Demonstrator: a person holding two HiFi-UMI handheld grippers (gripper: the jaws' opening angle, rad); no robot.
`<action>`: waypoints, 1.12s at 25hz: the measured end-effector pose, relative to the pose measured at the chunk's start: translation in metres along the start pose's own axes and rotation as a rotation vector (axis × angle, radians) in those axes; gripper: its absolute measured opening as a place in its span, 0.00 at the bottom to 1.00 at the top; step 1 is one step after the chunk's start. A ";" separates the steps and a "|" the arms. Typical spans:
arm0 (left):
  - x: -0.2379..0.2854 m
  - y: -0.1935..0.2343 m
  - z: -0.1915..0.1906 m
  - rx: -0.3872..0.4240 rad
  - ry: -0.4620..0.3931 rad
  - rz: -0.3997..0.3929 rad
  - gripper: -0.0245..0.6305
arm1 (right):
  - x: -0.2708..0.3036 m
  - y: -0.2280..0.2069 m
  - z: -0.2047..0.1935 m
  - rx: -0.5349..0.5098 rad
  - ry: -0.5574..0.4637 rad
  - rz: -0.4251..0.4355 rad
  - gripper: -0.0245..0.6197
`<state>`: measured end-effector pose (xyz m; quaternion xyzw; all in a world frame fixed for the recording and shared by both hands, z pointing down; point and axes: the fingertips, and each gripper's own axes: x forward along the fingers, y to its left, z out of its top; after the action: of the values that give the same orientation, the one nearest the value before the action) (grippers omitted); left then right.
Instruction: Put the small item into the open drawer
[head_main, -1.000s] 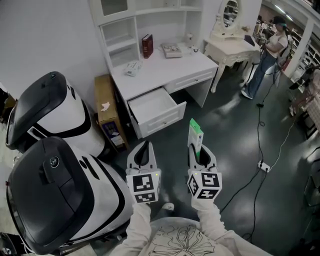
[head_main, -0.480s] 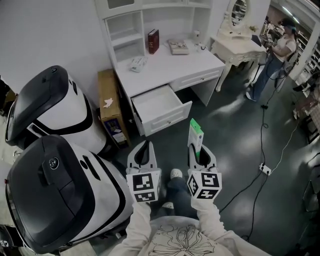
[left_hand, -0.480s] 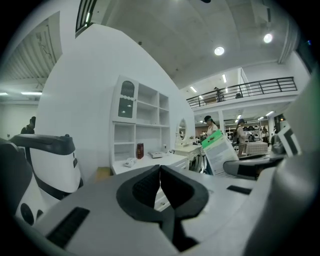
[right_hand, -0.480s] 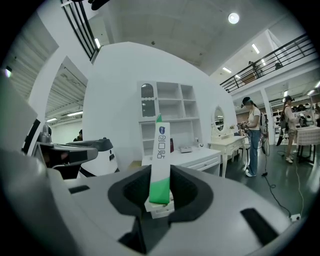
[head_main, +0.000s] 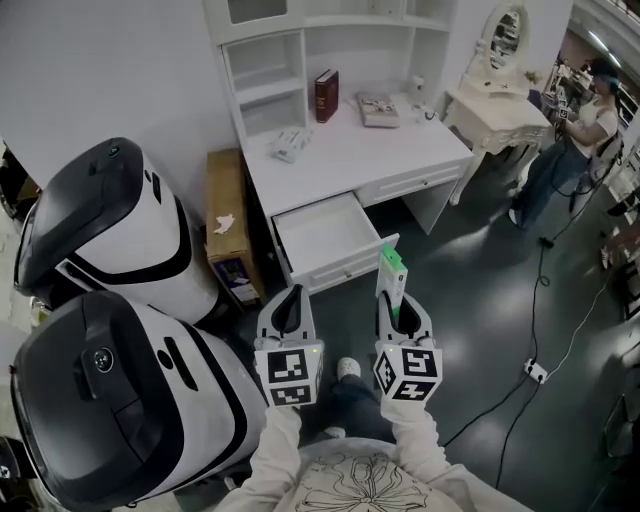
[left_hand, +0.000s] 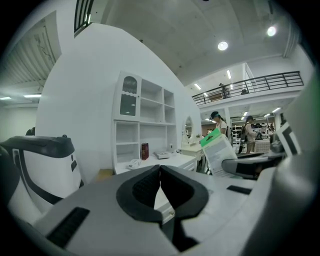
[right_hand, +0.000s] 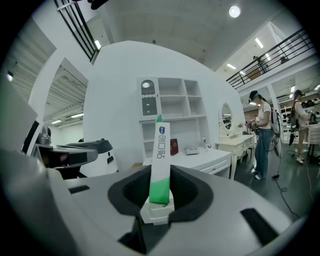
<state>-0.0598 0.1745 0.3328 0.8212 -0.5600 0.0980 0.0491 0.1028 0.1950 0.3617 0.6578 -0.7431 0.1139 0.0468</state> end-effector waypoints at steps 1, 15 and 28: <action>0.010 0.002 0.003 -0.001 0.000 0.006 0.05 | 0.011 -0.004 0.004 -0.001 0.000 0.006 0.18; 0.154 0.025 0.044 -0.008 -0.001 0.098 0.05 | 0.166 -0.056 0.054 -0.004 -0.002 0.100 0.18; 0.215 0.048 0.017 -0.029 0.093 0.137 0.05 | 0.234 -0.071 0.025 0.020 0.097 0.126 0.18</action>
<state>-0.0268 -0.0417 0.3612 0.7748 -0.6133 0.1308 0.0801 0.1445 -0.0441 0.3967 0.6038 -0.7787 0.1557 0.0688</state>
